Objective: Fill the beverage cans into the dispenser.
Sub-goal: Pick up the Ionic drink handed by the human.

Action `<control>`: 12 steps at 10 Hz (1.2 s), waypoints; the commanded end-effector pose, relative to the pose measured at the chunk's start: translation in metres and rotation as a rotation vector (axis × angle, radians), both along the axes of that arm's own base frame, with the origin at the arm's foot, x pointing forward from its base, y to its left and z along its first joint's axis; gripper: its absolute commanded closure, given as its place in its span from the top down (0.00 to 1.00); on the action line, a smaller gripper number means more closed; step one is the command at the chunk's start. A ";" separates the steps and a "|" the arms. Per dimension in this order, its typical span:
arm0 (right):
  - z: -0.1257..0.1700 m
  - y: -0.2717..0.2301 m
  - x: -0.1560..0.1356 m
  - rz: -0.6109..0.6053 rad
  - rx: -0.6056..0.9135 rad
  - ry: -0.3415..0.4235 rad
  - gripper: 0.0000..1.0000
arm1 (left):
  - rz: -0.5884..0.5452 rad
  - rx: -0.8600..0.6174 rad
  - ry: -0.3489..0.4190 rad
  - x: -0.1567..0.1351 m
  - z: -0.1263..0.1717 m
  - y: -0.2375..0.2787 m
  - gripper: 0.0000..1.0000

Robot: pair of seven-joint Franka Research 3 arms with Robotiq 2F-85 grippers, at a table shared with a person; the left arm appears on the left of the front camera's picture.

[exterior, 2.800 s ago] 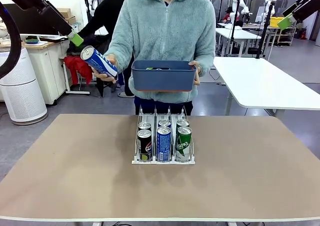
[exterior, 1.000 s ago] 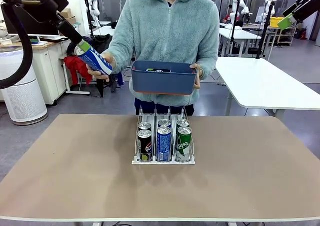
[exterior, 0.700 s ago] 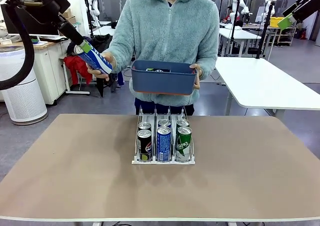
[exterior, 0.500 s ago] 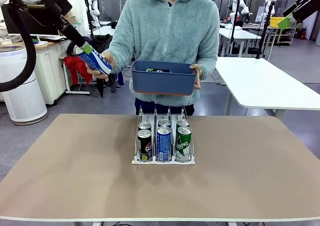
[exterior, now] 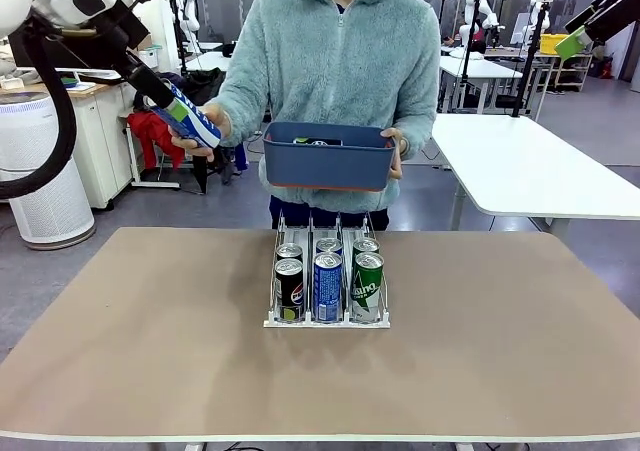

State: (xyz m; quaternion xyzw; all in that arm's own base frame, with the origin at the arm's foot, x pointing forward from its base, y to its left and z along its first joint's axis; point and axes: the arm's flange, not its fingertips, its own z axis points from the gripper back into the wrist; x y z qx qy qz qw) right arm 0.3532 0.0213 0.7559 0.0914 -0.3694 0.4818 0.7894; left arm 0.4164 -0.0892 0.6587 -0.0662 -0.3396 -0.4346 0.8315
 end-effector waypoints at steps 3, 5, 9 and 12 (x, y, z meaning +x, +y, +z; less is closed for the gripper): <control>-0.001 0.000 0.001 -0.002 0.000 -0.007 1.00 | -0.015 -0.041 -0.018 0.006 -0.015 0.006 1.00; -0.001 0.000 0.001 -0.002 0.000 -0.007 1.00 | -0.009 -0.038 -0.013 0.011 -0.021 0.008 1.00; -0.001 0.000 0.001 -0.002 0.000 -0.007 1.00 | 0.014 -0.010 0.005 0.005 -0.012 0.003 1.00; -0.001 0.000 0.001 -0.002 0.000 -0.007 1.00 | -0.018 -0.014 -0.006 0.008 -0.013 0.003 1.00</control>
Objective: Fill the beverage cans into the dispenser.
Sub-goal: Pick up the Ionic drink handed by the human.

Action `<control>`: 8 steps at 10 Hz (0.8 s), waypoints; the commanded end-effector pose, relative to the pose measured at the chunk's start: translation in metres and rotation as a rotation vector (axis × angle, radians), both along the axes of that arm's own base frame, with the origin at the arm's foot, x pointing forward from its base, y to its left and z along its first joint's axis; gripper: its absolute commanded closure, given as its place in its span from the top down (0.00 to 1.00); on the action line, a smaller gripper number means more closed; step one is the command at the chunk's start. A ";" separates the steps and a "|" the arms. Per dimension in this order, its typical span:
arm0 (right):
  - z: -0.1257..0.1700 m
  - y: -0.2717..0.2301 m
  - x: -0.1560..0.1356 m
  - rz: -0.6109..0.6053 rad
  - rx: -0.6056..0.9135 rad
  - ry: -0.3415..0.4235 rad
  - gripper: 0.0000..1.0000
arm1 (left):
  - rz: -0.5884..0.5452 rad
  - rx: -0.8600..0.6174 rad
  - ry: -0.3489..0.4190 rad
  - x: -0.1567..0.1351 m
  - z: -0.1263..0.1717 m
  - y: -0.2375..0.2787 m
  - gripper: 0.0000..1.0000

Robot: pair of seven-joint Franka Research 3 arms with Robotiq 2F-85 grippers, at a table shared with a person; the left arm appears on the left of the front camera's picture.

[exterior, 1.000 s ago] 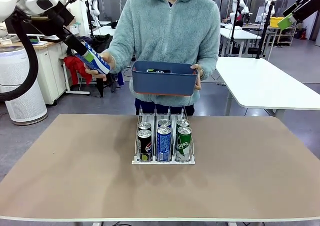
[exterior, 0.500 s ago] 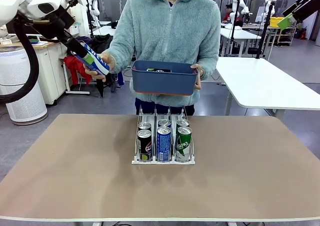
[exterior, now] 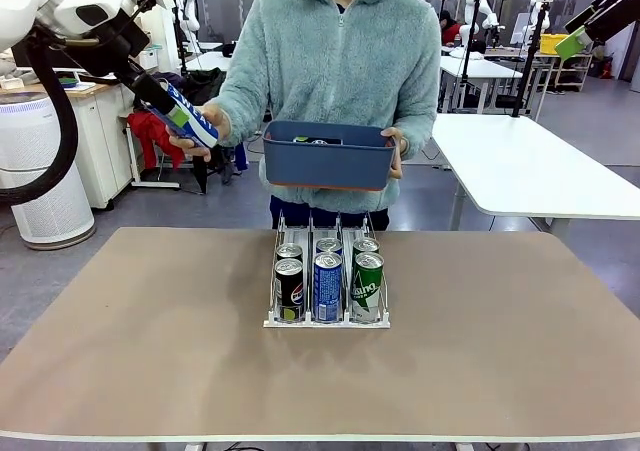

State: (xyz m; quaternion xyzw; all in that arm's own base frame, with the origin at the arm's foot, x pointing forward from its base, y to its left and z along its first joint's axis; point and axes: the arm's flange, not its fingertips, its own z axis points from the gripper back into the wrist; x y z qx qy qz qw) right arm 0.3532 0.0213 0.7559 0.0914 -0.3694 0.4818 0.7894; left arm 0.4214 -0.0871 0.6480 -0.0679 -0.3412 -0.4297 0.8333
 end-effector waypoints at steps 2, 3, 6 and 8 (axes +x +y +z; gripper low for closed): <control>-0.001 0.000 0.001 -0.002 0.000 -0.007 1.00 | 0.000 0.000 0.000 0.000 0.000 0.000 1.00; -0.001 0.000 0.001 -0.002 0.000 -0.007 1.00 | 0.000 0.000 0.000 0.000 0.000 0.000 1.00; -0.001 0.000 0.001 -0.002 0.000 -0.007 1.00 | 0.027 0.004 -0.028 0.002 0.000 0.000 0.41; -0.001 0.000 0.001 -0.002 0.000 -0.007 1.00 | 0.033 -0.001 -0.043 0.002 0.000 0.000 0.35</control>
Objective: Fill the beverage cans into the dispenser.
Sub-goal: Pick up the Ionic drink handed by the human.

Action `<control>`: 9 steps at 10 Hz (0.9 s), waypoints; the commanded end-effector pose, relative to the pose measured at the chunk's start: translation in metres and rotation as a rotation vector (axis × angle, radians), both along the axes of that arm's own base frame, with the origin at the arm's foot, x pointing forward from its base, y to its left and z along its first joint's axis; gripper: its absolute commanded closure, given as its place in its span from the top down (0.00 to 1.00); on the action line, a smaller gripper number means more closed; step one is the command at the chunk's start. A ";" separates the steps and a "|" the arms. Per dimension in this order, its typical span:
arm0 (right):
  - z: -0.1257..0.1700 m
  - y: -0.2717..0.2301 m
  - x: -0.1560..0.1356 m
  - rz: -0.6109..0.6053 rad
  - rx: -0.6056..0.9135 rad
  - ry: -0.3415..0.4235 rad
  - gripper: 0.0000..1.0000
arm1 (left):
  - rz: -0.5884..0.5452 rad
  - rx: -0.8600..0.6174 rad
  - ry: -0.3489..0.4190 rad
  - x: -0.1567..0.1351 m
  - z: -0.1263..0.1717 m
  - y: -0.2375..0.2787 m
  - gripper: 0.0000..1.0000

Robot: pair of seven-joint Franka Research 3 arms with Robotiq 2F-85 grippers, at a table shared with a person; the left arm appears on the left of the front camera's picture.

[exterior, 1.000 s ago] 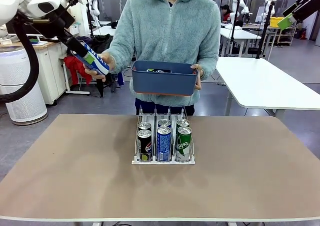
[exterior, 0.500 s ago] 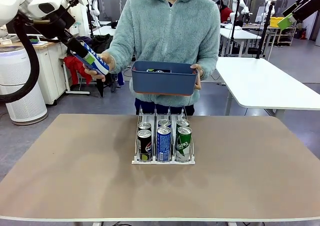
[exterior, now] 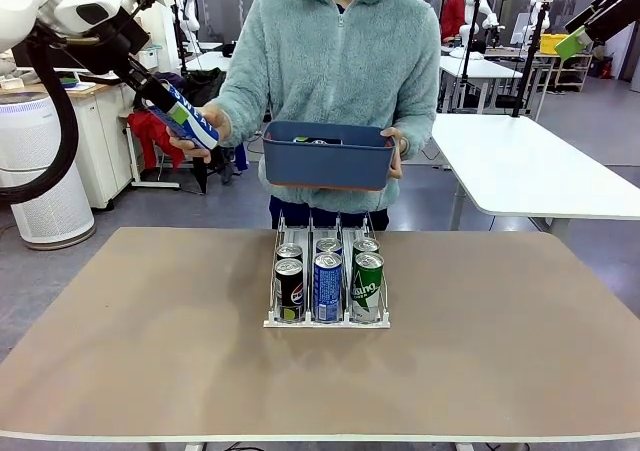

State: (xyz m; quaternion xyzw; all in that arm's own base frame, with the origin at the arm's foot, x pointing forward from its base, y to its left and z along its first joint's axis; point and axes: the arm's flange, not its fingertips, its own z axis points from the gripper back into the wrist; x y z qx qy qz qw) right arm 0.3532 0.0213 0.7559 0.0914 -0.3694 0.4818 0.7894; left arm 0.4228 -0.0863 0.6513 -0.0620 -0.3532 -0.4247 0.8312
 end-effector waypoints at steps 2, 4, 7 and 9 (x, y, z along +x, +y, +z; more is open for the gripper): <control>-0.001 0.000 0.001 -0.002 0.000 -0.007 1.00 | 0.023 -0.004 -0.020 0.002 -0.004 -0.001 0.00; -0.001 0.000 0.001 -0.002 0.000 -0.007 1.00 | 0.021 -0.005 -0.020 0.001 -0.004 -0.001 0.00; -0.001 0.000 0.001 -0.002 0.000 -0.007 1.00 | -0.002 0.008 -0.012 -0.001 -0.004 -0.002 0.00; -0.001 0.000 0.001 -0.002 0.000 -0.007 1.00 | 0.003 -0.001 -0.011 0.001 0.000 -0.001 0.00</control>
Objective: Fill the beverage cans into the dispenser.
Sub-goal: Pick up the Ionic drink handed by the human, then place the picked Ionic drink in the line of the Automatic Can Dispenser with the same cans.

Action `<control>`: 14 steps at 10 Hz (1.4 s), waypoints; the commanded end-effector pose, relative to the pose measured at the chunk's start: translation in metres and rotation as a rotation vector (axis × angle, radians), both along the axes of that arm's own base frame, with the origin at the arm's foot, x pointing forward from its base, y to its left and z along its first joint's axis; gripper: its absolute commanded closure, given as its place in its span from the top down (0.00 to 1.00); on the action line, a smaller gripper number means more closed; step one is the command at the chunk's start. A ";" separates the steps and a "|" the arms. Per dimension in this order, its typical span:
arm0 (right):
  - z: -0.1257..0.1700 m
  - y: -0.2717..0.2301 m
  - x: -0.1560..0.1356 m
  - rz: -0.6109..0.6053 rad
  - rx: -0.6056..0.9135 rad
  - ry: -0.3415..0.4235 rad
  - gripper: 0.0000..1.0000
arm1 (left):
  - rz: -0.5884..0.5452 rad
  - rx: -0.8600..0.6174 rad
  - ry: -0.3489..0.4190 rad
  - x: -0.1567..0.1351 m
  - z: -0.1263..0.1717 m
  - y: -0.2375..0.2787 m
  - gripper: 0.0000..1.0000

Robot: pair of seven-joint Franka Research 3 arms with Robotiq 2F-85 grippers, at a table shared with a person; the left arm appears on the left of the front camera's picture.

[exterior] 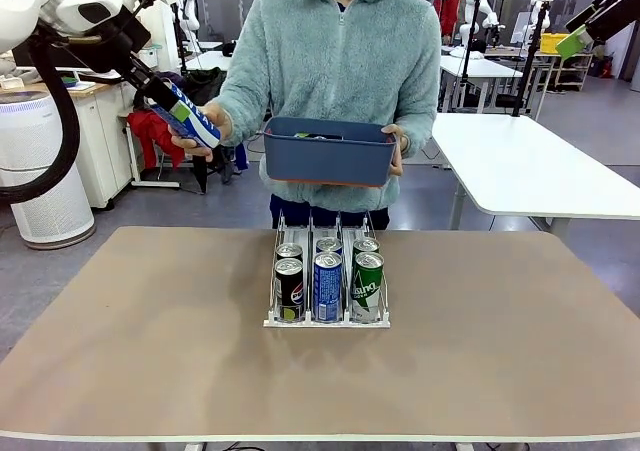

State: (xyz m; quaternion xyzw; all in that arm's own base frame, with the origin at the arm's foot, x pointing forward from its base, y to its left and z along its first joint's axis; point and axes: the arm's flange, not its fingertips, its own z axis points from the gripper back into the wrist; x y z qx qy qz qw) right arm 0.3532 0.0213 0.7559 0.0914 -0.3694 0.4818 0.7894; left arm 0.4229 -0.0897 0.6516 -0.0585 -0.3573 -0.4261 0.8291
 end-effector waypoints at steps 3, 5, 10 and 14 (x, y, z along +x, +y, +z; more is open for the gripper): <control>-0.001 0.000 0.001 -0.002 0.000 -0.007 1.00 | 0.004 -0.004 0.000 0.001 0.000 0.003 0.00; -0.001 0.000 0.001 -0.002 0.000 -0.007 1.00 | 0.004 -0.004 0.000 0.001 0.000 0.003 0.00; -0.001 0.000 0.001 -0.002 0.000 -0.007 1.00 | 0.004 -0.004 0.000 0.001 0.000 0.003 0.00; -0.001 0.000 0.001 -0.002 0.000 -0.007 1.00 | 0.004 -0.004 0.000 0.001 0.000 0.003 0.00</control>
